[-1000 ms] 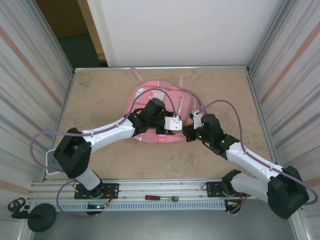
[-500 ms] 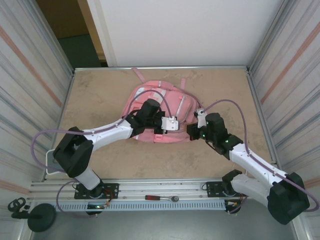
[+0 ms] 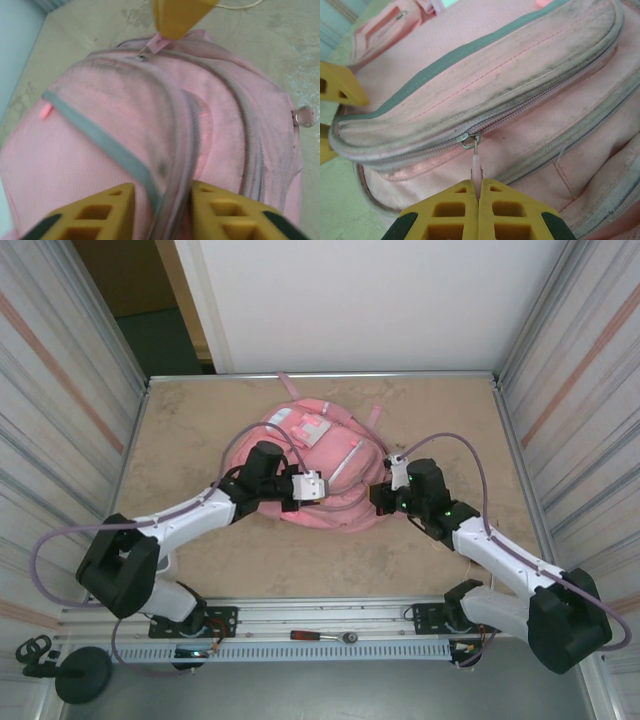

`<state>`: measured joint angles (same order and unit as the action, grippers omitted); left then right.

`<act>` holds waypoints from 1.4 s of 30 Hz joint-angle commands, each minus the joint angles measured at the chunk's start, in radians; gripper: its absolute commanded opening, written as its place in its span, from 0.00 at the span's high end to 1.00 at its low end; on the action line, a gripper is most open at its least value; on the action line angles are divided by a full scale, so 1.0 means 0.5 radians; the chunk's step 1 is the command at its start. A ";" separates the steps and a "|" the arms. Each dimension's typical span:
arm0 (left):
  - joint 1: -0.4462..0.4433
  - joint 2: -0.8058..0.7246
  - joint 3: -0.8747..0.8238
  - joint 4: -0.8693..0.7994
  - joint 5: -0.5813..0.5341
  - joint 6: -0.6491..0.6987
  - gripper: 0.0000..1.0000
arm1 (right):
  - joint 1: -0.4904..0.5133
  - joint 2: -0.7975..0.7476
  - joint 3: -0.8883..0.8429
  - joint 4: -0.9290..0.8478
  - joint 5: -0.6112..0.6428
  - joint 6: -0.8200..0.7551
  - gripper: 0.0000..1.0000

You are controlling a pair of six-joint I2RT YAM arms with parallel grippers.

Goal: Pack books, pencil case, and school supplies into a backpack

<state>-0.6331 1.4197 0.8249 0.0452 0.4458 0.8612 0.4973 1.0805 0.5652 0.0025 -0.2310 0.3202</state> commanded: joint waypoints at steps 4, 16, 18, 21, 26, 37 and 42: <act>-0.178 -0.134 -0.008 -0.052 -0.300 -0.219 0.43 | 0.057 0.067 0.008 0.053 0.109 -0.005 1.00; -0.495 0.339 0.470 -0.322 -0.856 -0.287 0.40 | 0.092 0.082 -0.056 0.130 0.125 0.037 1.00; -0.493 0.403 0.522 -0.356 -0.885 -0.269 0.47 | 0.092 0.070 -0.077 0.146 0.131 0.038 1.00; -0.482 0.439 0.542 -0.379 -0.847 -0.264 0.65 | 0.088 0.075 -0.101 0.175 0.140 0.020 1.00; -0.432 0.358 0.485 -0.354 -0.543 -0.318 0.96 | 0.072 0.176 -0.089 0.242 0.097 -0.028 1.00; -0.394 0.247 0.381 -0.238 -0.396 -0.345 1.00 | 0.102 0.360 -0.091 0.355 -0.001 -0.035 0.84; -0.391 0.241 0.379 -0.232 -0.390 -0.351 1.00 | 0.113 0.398 -0.104 0.378 0.025 -0.033 0.84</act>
<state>-0.8368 1.5909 1.0203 -0.1036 0.2016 0.7010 0.5457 1.2594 0.5194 0.1921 -0.2359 0.3202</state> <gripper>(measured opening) 0.124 0.168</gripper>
